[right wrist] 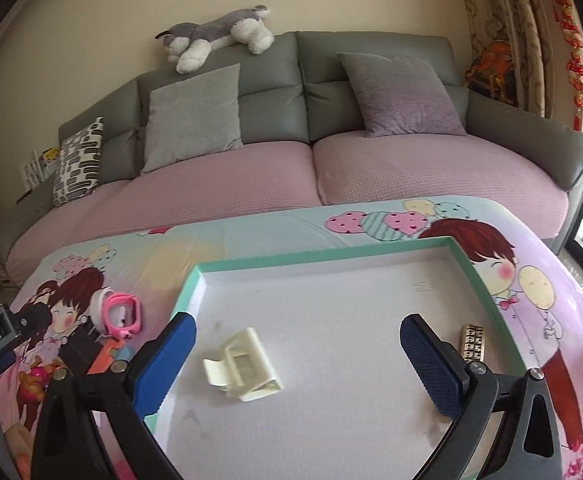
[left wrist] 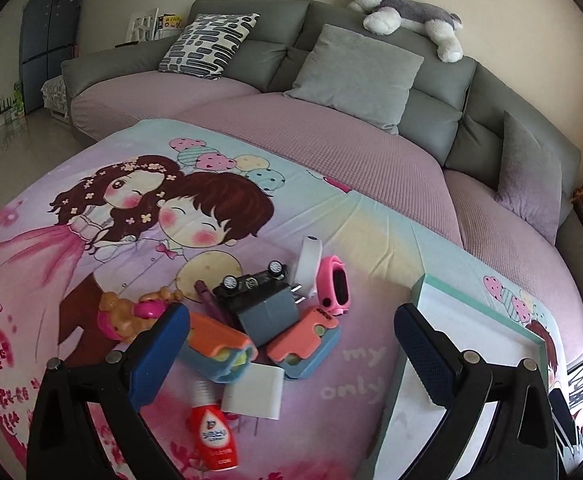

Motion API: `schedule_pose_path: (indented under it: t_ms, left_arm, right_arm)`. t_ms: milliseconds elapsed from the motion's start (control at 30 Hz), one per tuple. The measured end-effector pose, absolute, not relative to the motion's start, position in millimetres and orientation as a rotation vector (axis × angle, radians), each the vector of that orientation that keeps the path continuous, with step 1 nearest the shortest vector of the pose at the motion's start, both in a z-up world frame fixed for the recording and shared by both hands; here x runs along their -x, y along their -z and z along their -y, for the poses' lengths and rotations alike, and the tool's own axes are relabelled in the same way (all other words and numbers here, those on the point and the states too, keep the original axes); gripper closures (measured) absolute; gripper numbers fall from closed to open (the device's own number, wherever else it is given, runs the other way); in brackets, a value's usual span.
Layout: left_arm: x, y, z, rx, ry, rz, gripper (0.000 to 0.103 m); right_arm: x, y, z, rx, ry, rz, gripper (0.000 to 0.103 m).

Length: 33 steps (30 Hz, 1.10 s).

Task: Organize rigid objects
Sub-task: 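Move both tools back over the pile of objects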

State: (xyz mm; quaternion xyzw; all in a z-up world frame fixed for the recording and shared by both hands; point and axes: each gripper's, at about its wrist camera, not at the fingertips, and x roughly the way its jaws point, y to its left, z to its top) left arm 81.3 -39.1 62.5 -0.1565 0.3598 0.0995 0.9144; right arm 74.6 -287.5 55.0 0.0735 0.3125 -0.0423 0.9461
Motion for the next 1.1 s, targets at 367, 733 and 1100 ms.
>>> schedule_pose_path:
  t_ms: [367, 733, 1100]
  left_arm:
    - [-62, -61, -30, 0.197, -0.366, -0.855, 0.001]
    - [-52, -40, -88, 0.331, -0.451, -0.925, 0.001]
    - [-57, -14, -103, 0.412, -0.419, -0.993, 0.001]
  right_arm:
    - [-80, -46, 194, -0.118, -0.179, -0.704, 0.0]
    - [-80, -20, 125, -0.033, -0.317, -0.813, 0.0]
    - [-81, 7, 100, 0.035, -0.344, -0.91, 0.013]
